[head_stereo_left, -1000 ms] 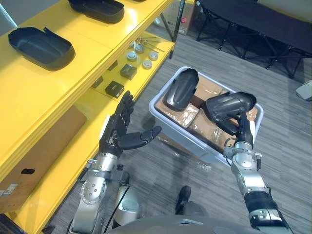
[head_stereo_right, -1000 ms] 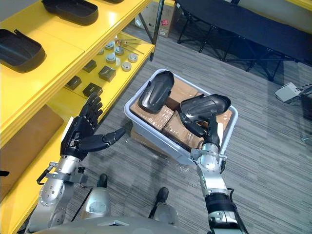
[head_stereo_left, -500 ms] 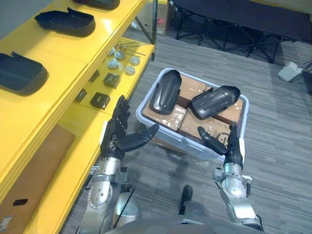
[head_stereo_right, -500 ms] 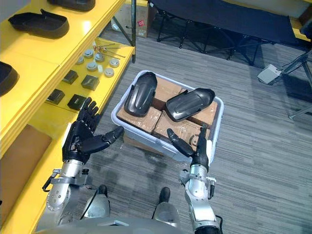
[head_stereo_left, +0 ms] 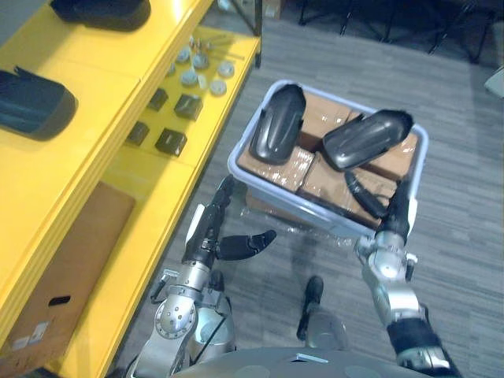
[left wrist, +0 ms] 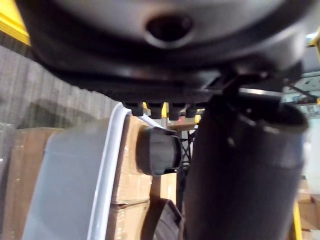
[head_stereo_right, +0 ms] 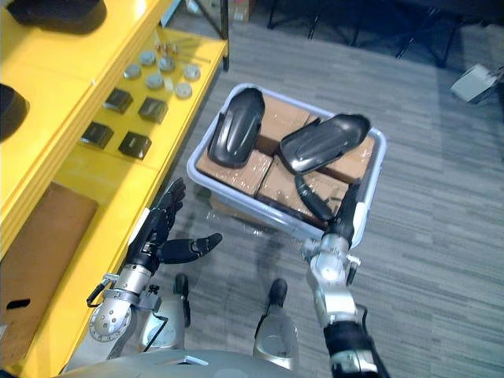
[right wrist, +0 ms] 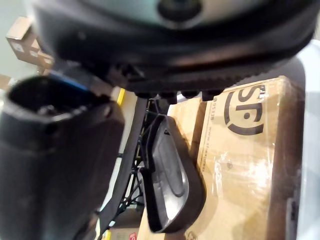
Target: Walk over and take three plastic housings, then place them on the shelf
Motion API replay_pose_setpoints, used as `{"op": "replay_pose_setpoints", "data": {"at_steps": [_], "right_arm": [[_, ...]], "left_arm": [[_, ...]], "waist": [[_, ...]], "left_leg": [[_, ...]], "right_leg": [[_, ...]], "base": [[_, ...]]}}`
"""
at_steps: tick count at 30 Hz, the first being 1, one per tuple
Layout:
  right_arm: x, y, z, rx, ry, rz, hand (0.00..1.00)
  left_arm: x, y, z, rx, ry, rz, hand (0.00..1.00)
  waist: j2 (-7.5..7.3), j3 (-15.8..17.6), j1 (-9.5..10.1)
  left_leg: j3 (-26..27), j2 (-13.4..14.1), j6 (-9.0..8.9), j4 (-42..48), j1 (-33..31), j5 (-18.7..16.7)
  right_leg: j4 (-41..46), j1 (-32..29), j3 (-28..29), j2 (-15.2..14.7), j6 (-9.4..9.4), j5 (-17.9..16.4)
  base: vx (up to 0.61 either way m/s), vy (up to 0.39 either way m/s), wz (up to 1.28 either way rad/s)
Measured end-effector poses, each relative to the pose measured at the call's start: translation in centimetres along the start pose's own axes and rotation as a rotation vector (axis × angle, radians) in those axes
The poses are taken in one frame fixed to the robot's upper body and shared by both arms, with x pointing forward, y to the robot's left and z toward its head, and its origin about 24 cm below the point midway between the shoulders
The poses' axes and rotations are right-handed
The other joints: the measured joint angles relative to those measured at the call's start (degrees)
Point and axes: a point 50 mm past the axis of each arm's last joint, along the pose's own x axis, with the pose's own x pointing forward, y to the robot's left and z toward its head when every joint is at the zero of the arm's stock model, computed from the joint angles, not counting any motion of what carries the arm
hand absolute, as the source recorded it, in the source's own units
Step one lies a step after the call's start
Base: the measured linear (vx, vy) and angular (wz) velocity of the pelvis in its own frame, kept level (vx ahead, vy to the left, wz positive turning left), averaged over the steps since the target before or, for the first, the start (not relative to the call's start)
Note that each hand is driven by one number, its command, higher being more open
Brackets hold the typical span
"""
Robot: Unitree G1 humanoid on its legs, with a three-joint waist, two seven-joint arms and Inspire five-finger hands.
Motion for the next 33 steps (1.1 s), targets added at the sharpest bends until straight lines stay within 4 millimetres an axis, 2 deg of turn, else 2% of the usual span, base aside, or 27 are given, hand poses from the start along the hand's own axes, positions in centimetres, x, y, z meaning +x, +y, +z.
{"op": "replay_pose_setpoints", "data": {"at_steps": [4, 7, 9, 10, 12, 14, 17, 24, 29, 33], "right_arm": [[3.4, -0.4, 1.9, -0.024, -0.020, -0.071, 1.00], [5.7, -1.1, 3.6, -0.118, -0.063, -0.095, 1.00], [7.7, -1.7, 6.4, -0.234, -0.160, -0.114, 1.00], [8.1, -1.8, 7.3, -0.250, -0.187, -0.121, 1.00], [9.7, -2.5, 10.6, -0.271, -0.265, -0.155, 1.00], [10.6, -2.9, 12.2, -0.284, -0.266, -0.193, 1.00], [11.6, -4.1, 12.9, -0.248, -0.199, -0.253, 1.00], [12.6, -6.3, 12.1, -0.173, -0.004, -0.378, 1.00], [12.8, -8.2, 12.6, -0.148, 0.028, -0.465, 1.00], [13.0, -8.3, 13.3, -0.159, -0.006, -0.434, 1.00]], "left_arm": [[1.0, -0.7, 0.8, 0.019, -0.046, -0.051, 1.00], [2.0, -1.4, 1.3, 0.020, -0.081, -0.084, 1.00], [2.7, -1.6, 1.1, 0.023, -0.096, -0.083, 1.00], [2.8, -1.6, 1.0, 0.021, -0.092, -0.078, 1.00], [2.7, -1.6, 0.3, 0.020, -0.063, -0.059, 1.00], [2.7, -1.6, -0.3, 0.050, -0.041, -0.057, 1.00], [2.6, -1.7, -0.6, 0.051, -0.028, -0.047, 1.00], [2.9, -1.9, -0.4, 0.044, -0.040, -0.042, 1.00], [3.0, -2.6, -0.3, 0.013, -0.045, -0.042, 1.00], [3.0, -3.1, -0.4, 0.004, -0.042, -0.053, 1.00]], "waist": [[0.88, 2.74, 0.43], [1.08, 3.03, 1.15], [1.75, 4.81, 1.38], [1.97, 5.13, 1.36], [2.14, 5.69, 1.50], [2.20, 6.50, 1.87], [2.30, 6.73, 2.98], [4.69, 8.30, 3.26], [5.63, 8.75, 2.99], [5.83, 8.84, 2.59]], "left_leg": [[-1.23, -0.28, 0.14, 0.79, -1.98, 0.22], [-2.02, -0.28, 0.29, 2.48, -4.90, -0.03], [-2.53, -0.19, 0.58, 4.65, -6.05, -1.02], [-2.70, -0.16, 0.69, 5.33, -6.59, -1.39], [-3.16, -0.10, 0.85, 8.05, -9.36, -2.40], [-3.54, -0.06, 1.06, 9.36, -10.06, -2.97], [-4.05, -0.09, 1.21, 10.88, -11.64, -3.54], [-5.27, -0.26, 1.33, 11.98, -13.34, -3.62], [-5.16, -0.23, 1.44, 11.89, -13.67, -3.46], [-5.09, -0.20, 1.52, 11.81, -13.67, -3.37]], "right_leg": [[0.24, -0.82, -0.77, -0.13, 0.17, 0.49], [0.40, -2.53, -1.10, -0.10, 0.29, 0.72], [1.11, -2.78, -1.20, -0.09, 0.30, 0.73], [1.24, -2.95, -1.25, -0.08, 0.30, 0.73], [1.61, -4.56, -1.22, -0.06, 0.40, 0.79], [2.22, -4.79, -1.25, -0.07, 0.41, 0.79], [2.31, -5.36, -1.58, -0.08, 0.41, 0.79], [2.99, -5.94, -2.73, -0.13, 0.42, 0.77], [3.22, -6.54, -2.63, -0.15, 0.42, 0.78], [3.30, -6.63, -2.60, -0.17, 0.42, 0.78]], "base": [[-0.02, 0.014, 0.16], [0.01, 0.017, 0.10], [-0.01, 0.029, 0.04], [-0.05, 0.054, 0.00], [-0.05, 0.055, 0.02], [-0.03, 0.046, 0.04], [-0.03, 0.037, 0.07], [-0.01, 0.016, 0.06], [0.00, 0.000, 0.00], [0.00, 0.000, 0.00]]}}
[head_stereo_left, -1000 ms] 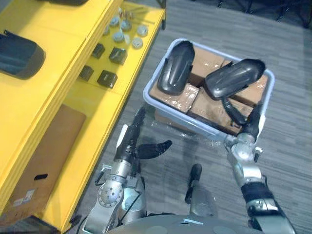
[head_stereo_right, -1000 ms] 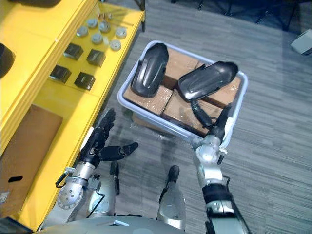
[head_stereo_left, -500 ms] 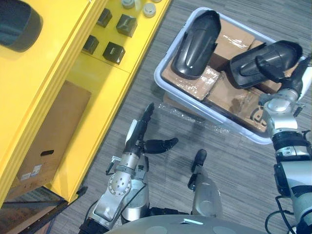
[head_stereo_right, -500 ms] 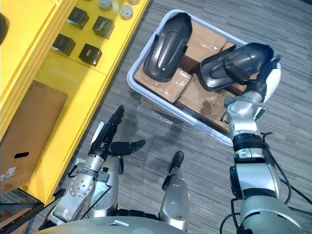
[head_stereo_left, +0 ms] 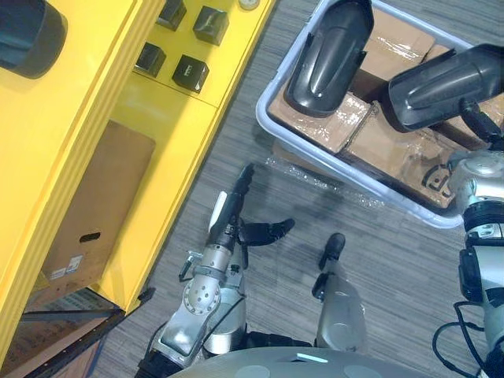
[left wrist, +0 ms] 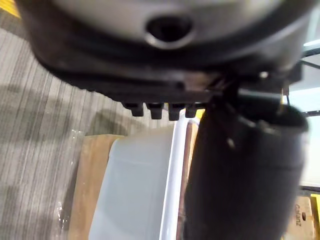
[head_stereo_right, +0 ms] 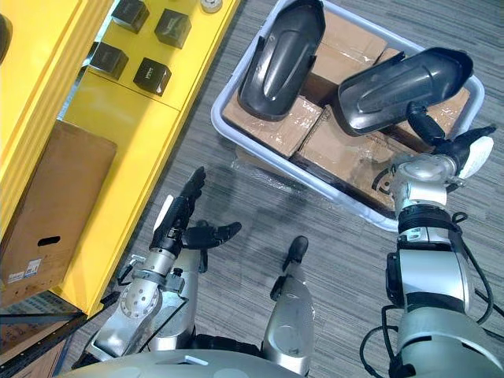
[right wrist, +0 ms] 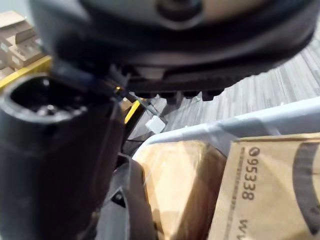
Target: Walk over and take three plastic housings, then place them on the shelf
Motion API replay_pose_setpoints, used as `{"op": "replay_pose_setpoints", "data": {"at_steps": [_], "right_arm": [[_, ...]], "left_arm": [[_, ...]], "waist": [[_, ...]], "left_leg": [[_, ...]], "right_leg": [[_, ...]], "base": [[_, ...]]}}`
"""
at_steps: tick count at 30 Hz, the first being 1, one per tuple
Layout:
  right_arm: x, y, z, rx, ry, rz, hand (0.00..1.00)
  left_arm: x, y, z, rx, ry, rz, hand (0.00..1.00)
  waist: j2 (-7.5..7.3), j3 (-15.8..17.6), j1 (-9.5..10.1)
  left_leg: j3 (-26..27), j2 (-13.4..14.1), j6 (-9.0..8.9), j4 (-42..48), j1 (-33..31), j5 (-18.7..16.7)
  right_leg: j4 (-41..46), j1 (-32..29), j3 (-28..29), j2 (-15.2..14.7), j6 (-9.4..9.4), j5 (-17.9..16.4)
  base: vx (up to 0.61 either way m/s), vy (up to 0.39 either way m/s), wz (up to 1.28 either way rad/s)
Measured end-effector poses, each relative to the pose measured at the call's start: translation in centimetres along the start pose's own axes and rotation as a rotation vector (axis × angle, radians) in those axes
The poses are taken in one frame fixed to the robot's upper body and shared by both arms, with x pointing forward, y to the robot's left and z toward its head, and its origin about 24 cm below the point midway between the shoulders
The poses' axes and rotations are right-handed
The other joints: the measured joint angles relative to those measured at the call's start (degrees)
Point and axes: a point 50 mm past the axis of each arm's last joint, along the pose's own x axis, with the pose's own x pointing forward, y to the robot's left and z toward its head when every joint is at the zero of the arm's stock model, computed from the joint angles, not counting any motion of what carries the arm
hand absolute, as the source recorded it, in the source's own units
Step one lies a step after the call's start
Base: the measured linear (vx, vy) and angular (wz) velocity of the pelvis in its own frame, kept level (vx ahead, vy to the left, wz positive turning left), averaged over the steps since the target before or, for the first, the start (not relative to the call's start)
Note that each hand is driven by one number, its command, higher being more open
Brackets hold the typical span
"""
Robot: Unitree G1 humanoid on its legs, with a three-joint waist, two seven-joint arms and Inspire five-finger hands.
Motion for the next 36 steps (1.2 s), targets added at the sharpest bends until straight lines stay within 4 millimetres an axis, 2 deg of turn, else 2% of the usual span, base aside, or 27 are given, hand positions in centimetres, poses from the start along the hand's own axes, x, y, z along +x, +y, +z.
{"op": "replay_pose_setpoints", "data": {"at_steps": [14, 16, 20, 22, 26, 30, 34, 36], "right_arm": [[0.1, 0.8, 1.0, 0.004, 0.019, 0.058, 1.00], [0.0, 1.2, 1.7, -0.016, -0.025, 0.086, 1.00], [-0.3, 1.9, 4.8, -0.015, -0.131, 0.111, 1.00], [-0.1, 1.8, 5.4, -0.037, -0.159, 0.120, 1.00], [-0.1, 1.8, 5.3, -0.053, -0.144, 0.141, 1.00], [0.2, 1.7, 3.9, -0.049, -0.044, 0.163, 1.00], [0.6, 1.4, 3.9, -0.012, 0.009, 0.152, 1.00], [1.0, 0.9, 4.1, 0.010, 0.034, 0.127, 1.00]], "left_arm": [[0.1, -0.5, -0.6, -0.014, 0.026, 0.016, 1.00], [0.1, -0.7, -0.7, -0.020, 0.029, 0.012, 1.00], [0.0, -1.3, -1.2, -0.028, 0.052, -0.002, 1.00], [0.0, -1.3, -1.2, -0.029, 0.049, -0.005, 1.00], [0.0, -1.3, -1.1, -0.035, 0.045, -0.003, 1.00], [0.2, -1.5, -0.9, -0.035, 0.035, -0.014, 1.00], [0.5, -1.7, -0.8, -0.032, 0.030, -0.022, 1.00], [0.6, -1.9, -0.8, -0.030, 0.027, -0.032, 1.00]], "waist": [[0.84, 0.07, 0.36], [1.13, -0.05, 0.39], [2.23, -0.01, 0.54], [2.35, -0.02, 0.84], [2.49, -0.08, 1.09], [2.64, -0.12, 1.23], [2.87, -0.21, 1.68], [3.44, -0.11, 2.06]], "left_leg": [[-0.02, -0.21, -0.22, -2.57, 0.11, 2.23], [-0.03, -0.21, -0.29, -2.98, 0.17, 2.55], [-0.06, -0.17, -0.32, -3.22, 0.17, 2.97], [-0.14, -0.31, -0.32, -3.89, 0.25, 3.42], [-0.16, -0.43, -0.29, -4.26, 0.42, 3.73], [-0.16, -0.84, -0.21, -4.82, 0.71, 4.10], [-0.25, -0.95, -0.18, -4.83, 0.80, 4.23], [-0.66, -1.01, -0.20, -4.84, 0.83, 4.28]], "right_leg": [[1.08, -1.40, -0.12, -0.28, -0.15, -0.10], [1.23, -1.64, -0.12, -0.28, -0.15, -0.10], [1.84, -2.10, -0.05, -0.32, -0.23, -0.15], [1.85, -2.20, -0.13, -0.41, -0.24, -0.15], [1.97, -2.25, -0.17, -0.55, -0.24, -0.15], [2.12, -2.23, -0.23, -0.94, -0.24, -0.15], [2.41, -2.18, -0.32, -1.06, -0.36, -0.23], [2.93, -2.08, -0.68, -1.09, -0.64, -0.45]], "base": [[0.00, 0.000, 0.00], [0.00, 0.000, 0.00], [0.00, 0.000, 0.00], [-0.01, 0.000, 0.05], [0.00, 0.000, 0.00], [0.00, 0.007, 0.02], [0.00, 0.004, 0.01], [-0.02, 0.007, 0.08]]}}
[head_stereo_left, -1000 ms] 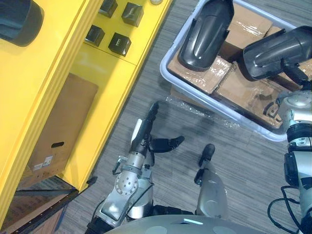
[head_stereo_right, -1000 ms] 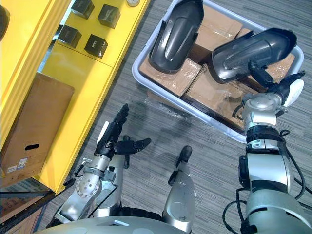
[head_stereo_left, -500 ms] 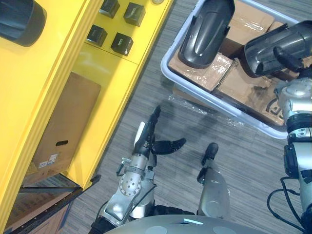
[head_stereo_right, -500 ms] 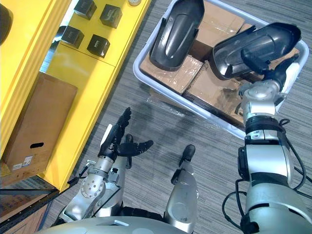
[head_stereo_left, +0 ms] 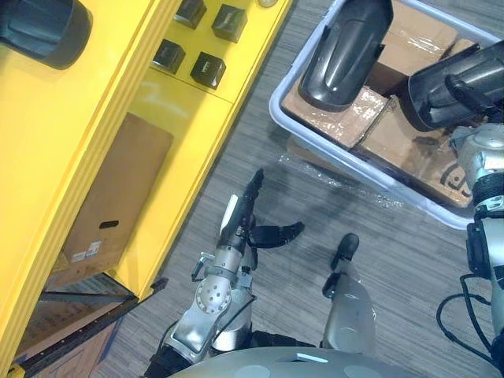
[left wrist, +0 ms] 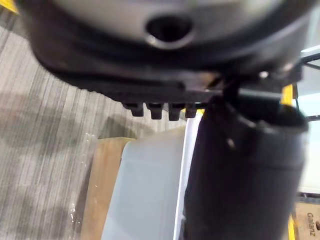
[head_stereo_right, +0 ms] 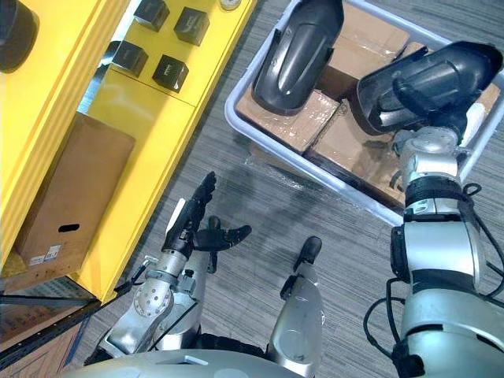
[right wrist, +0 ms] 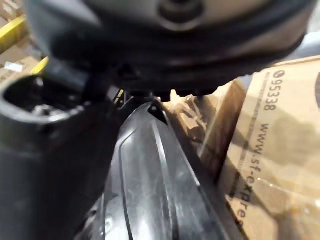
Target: Walk over and take three plastic housings, then place them on the shelf
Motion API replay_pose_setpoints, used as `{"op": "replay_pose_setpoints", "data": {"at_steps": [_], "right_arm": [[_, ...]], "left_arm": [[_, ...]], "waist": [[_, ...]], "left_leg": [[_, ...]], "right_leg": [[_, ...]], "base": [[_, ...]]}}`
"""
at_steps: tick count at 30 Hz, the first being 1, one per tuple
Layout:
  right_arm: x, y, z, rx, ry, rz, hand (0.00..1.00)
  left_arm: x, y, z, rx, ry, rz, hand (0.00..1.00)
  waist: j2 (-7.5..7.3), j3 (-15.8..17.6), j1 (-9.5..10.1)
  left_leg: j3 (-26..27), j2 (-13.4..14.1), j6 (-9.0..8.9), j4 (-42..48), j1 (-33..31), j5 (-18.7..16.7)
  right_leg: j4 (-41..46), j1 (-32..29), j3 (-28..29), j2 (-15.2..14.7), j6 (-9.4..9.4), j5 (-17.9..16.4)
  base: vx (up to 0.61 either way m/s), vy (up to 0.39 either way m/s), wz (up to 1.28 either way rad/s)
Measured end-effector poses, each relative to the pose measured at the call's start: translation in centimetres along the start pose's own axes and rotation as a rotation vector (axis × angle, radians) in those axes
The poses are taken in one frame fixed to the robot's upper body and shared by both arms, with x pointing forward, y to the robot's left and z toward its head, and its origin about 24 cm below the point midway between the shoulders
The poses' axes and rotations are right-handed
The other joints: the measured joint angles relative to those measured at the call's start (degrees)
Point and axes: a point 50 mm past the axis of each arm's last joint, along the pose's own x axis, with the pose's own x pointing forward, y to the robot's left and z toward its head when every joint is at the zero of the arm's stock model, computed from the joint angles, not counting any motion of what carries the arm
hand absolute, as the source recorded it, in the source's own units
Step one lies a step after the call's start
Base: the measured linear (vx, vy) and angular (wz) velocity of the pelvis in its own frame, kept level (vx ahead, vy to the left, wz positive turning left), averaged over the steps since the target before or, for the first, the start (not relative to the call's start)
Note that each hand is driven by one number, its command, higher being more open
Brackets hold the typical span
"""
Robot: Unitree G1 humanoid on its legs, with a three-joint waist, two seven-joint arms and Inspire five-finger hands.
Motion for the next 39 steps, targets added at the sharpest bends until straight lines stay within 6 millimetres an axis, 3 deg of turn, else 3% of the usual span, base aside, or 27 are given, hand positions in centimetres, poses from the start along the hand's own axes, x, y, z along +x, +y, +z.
{"op": "replay_pose_setpoints", "data": {"at_steps": [11, 17, 29, 33, 39], "right_arm": [[0.4, -0.8, 0.7, 0.065, 0.038, -0.053, 1.00], [0.6, -1.1, 0.9, 0.020, 0.015, 0.034, 1.00], [0.5, -0.6, 2.4, -0.753, -0.214, 0.245, 1.00], [-0.3, 0.6, 3.9, -1.042, -0.337, 0.299, 1.00], [-2.0, 3.1, 5.0, -1.269, -0.463, 0.396, 1.00]], "left_arm": [[-0.4, -1.1, -0.7, -0.006, 0.032, -0.028, 1.00], [-0.4, -1.0, -0.7, -0.012, 0.033, -0.017, 1.00], [-0.5, -0.6, -0.8, -0.029, 0.033, -0.006, 1.00], [-0.7, 0.4, -0.9, -0.013, 0.030, 0.006, 1.00], [-1.2, 1.6, -0.9, 0.004, 0.031, 0.025, 1.00]], "waist": [[0.80, -0.24, 0.19], [0.84, -0.27, 0.12], [0.92, -0.33, 0.01], [0.90, -0.32, 0.14], [0.58, -0.21, 0.41]], "left_leg": [[-0.68, -0.27, -0.22, -2.13, 0.26, 1.54], [-0.56, -0.30, -0.25, -2.74, 0.53, 1.83], [-0.36, -0.27, -0.43, -4.80, 1.50, 3.15], [-0.59, 0.02, -0.61, -5.28, 1.71, 3.43], [-0.81, 0.12, -0.70, -5.44, 2.61, 3.53]], "right_leg": [[0.07, -0.14, -0.85, -0.13, -0.15, -0.11], [0.06, -0.22, -0.83, -0.19, -0.16, -0.11], [0.45, -0.49, -0.88, -0.26, -0.41, -0.27], [0.54, -0.45, -1.03, 0.06, -0.45, -0.29], [0.87, 0.41, -1.27, 0.10, -0.64, -0.46]], "base": [[-0.01, -0.002, 0.04], [0.00, 0.000, 0.00], [0.00, 0.000, 0.00], [0.00, 0.000, 0.00], [0.00, -0.003, 0.01]]}}
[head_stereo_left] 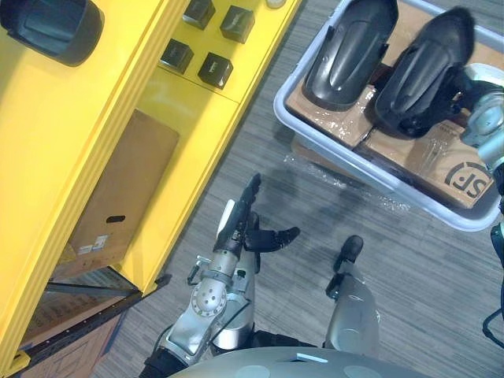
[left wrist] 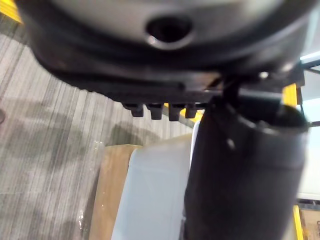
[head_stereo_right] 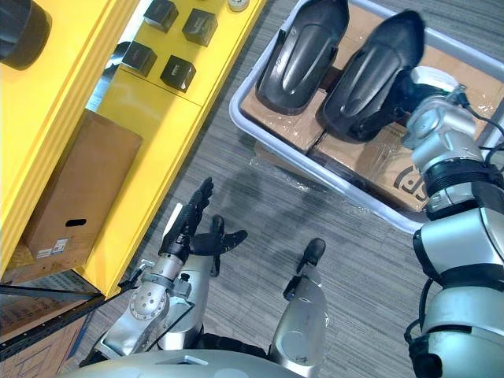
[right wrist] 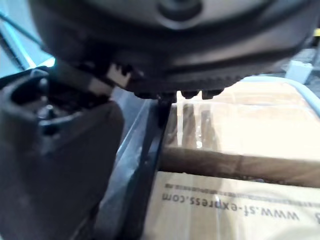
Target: Walk over and take three plastic housings, then place them on the shelf
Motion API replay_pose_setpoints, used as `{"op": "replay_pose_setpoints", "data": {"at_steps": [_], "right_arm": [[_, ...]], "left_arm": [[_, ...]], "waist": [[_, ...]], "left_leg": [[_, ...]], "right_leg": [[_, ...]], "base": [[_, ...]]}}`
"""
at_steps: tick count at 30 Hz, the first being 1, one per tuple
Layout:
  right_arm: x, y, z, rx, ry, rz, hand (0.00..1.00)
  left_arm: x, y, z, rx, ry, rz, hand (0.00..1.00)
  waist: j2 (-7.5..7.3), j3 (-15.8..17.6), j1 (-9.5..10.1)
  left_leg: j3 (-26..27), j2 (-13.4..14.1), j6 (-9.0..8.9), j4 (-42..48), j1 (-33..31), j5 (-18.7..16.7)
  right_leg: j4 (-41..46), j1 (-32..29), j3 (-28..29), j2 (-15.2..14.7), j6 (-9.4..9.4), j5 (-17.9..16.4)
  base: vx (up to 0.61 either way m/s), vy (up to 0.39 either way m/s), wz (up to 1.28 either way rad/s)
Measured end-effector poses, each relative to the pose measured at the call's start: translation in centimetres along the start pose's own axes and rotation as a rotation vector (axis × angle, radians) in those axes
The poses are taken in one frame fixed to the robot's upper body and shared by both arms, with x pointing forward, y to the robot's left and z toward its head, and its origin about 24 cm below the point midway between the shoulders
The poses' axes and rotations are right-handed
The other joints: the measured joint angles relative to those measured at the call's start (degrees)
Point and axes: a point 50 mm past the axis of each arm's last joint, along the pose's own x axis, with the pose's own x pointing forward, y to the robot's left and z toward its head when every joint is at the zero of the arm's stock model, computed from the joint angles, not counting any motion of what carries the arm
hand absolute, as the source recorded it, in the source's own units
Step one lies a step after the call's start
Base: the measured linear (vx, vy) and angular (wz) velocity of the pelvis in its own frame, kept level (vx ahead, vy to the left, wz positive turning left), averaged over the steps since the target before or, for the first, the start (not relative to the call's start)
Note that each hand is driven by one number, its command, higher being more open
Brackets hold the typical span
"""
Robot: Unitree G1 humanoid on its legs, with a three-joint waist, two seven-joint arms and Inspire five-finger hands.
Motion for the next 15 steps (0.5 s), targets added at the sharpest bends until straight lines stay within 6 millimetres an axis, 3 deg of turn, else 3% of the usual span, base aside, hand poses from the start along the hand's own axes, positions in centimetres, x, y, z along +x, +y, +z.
{"op": "replay_pose_setpoints", "data": {"at_steps": [4, 9, 13, 15], "right_arm": [[-0.2, 0.0, 0.3, -0.114, -0.032, 0.063, 1.00], [-0.4, 1.1, 1.2, -0.186, -0.066, 0.196, 1.00], [-0.6, 0.9, 1.1, -0.207, -0.071, 0.229, 1.00], [-0.8, 1.3, 1.3, -0.218, -0.080, 0.266, 1.00]], "left_arm": [[-0.2, 0.8, 0.0, 0.032, -0.002, -0.009, 1.00], [-1.1, 2.7, -0.4, 0.074, 0.023, 0.021, 1.00], [-1.2, 3.3, -0.4, 0.093, 0.026, 0.025, 1.00], [-1.6, 3.7, 0.1, 0.091, 0.006, 0.040, 1.00]], "waist": [[-1.09, 0.45, 0.90], [-4.32, 0.40, 0.98], [-4.84, 0.43, 1.11], [-6.04, 0.50, 1.03]], "left_leg": [[-0.71, 0.11, -0.13, -1.25, 0.53, 0.78], [-1.03, 0.12, -0.09, -3.70, 1.60, 2.03], [-1.16, 0.14, -0.43, -3.97, 1.64, 2.48], [-1.08, 0.21, -0.52, -4.77, 2.12, 2.80]], "right_leg": [[0.15, 0.49, -1.03, 0.13, -0.37, -0.28], [0.13, 0.79, -1.54, 0.17, -0.60, -0.44], [0.12, 0.84, -1.76, 0.19, -0.63, -0.45], [0.02, 0.95, -1.75, 0.26, -0.63, -0.45]], "base": [[-0.03, -0.016, 0.08], [-0.01, -0.011, 0.04], [0.00, 0.000, 0.00], [0.00, 0.000, 0.00]]}}
